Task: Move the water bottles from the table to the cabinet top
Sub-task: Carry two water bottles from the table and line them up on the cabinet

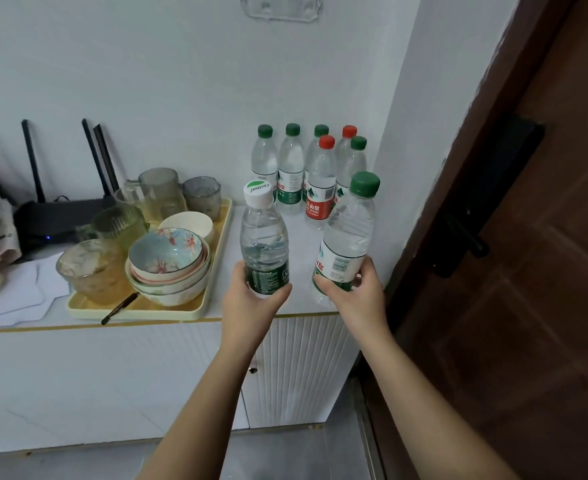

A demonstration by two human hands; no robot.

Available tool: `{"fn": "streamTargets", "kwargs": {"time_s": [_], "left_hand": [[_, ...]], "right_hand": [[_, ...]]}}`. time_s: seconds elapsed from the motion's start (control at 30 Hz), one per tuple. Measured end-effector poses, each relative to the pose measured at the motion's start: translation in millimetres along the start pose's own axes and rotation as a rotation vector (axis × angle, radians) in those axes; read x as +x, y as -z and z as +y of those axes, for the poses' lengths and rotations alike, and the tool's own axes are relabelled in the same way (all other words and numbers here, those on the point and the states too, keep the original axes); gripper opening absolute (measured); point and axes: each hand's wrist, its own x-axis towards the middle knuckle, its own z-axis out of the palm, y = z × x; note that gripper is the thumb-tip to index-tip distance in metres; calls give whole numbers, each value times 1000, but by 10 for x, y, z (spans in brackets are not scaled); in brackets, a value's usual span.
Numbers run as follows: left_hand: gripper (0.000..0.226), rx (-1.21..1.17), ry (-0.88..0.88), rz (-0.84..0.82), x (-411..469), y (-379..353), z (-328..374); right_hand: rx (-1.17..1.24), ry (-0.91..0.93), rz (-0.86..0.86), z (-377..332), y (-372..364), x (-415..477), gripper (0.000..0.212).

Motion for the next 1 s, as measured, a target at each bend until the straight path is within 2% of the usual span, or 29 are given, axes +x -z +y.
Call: {"fn": "streamTargets", "kwargs": {"time_s": [0.43,0.7,1.0], "left_hand": [[58,74,16,-95,668,-119,-417],[57,71,41,-73,833,-208,-515],[63,92,-7,-33,892,-285,-593]], "right_hand": [[-60,-87,45,248,-445,394,52],[-73,-118,33,417,-538,609,52],[-88,-52,-43,575,-568,741,57]]}}
